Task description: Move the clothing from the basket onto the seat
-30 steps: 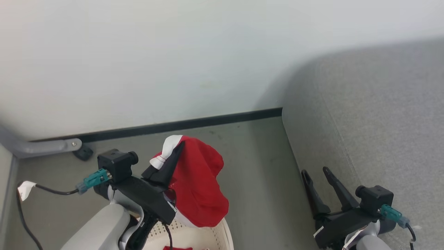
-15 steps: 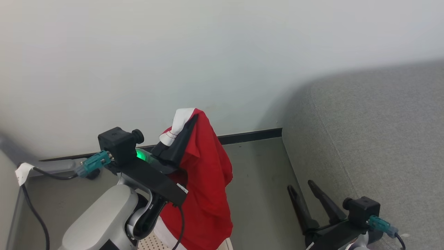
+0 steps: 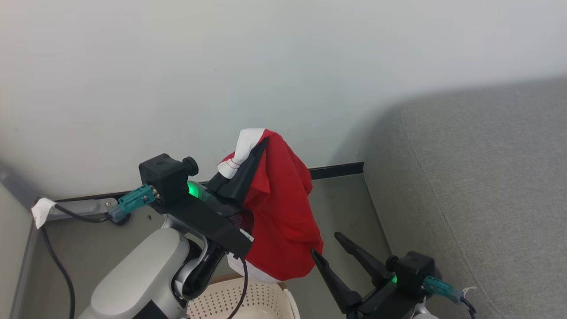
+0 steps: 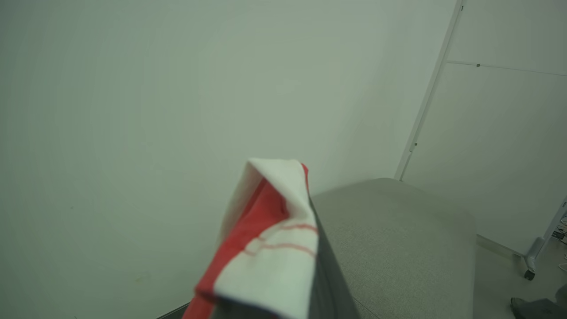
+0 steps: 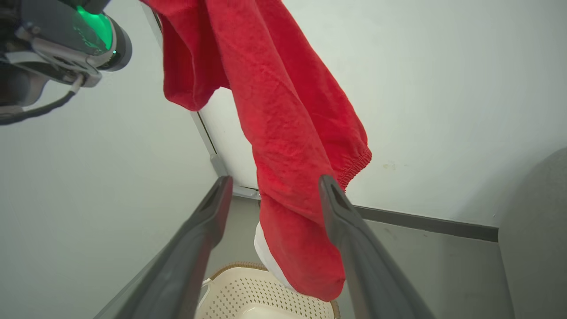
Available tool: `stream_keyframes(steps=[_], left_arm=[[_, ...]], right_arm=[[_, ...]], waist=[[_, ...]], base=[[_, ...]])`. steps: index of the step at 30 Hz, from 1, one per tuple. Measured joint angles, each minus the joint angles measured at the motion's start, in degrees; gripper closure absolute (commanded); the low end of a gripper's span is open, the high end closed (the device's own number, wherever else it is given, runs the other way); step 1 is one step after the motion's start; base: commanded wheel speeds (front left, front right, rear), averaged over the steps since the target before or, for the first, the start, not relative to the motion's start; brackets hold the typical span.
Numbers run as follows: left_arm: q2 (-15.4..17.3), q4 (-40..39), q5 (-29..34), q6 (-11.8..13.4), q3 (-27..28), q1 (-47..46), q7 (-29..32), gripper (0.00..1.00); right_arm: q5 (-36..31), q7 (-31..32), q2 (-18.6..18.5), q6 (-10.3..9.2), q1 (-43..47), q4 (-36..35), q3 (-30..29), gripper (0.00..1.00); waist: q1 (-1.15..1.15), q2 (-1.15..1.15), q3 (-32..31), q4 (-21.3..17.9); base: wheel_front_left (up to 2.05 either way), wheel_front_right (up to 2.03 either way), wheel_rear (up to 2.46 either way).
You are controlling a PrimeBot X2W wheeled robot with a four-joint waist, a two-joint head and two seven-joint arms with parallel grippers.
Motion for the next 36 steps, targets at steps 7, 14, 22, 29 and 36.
stream_keyframes(steps=[7, 14, 22, 29, 36], left_arm=[[-0.1, -0.5, 0.0, 0.0, -0.3, 0.0, 0.1, 1.00], [-1.5, -2.3, 0.0, 0.0, -1.5, -0.4, 0.7, 1.00], [-2.1, -3.0, 0.1, 0.0, -2.7, -1.3, 1.6, 1.00], [-2.7, -4.4, 0.1, -0.1, -3.4, -1.6, 1.7, 1.00], [-1.6, -6.0, 0.0, -0.1, -3.4, -1.5, 1.8, 1.00]], right_arm=[[-1.0, 0.0, 0.2, 0.00, -3.4, -0.7, 0.4, 0.00], [-1.9, 0.0, 0.9, 0.00, -8.8, 2.8, 3.7, 0.00], [-1.6, 0.0, 3.2, 0.05, -13.7, 9.1, 8.1, 0.00], [0.0, 0.0, 3.6, 0.05, -14.8, 16.6, 10.2, 0.00], [3.9, 0.0, 5.3, 0.05, -16.0, 20.6, 9.2, 1.00]], waist=[[0.00, 0.00, 0.4, 0.5], [0.00, 0.00, 1.2, 2.0], [0.00, 0.00, 2.0, 4.0], [0.00, 0.01, 2.0, 5.7], [0.00, 0.00, 1.7, 6.3]], base=[[0.00, 0.00, 0.00], [0.00, 0.00, 0.00], [0.00, 0.00, 0.00], [0.00, 0.00, 0.00], [0.00, 0.00, 0.00]])
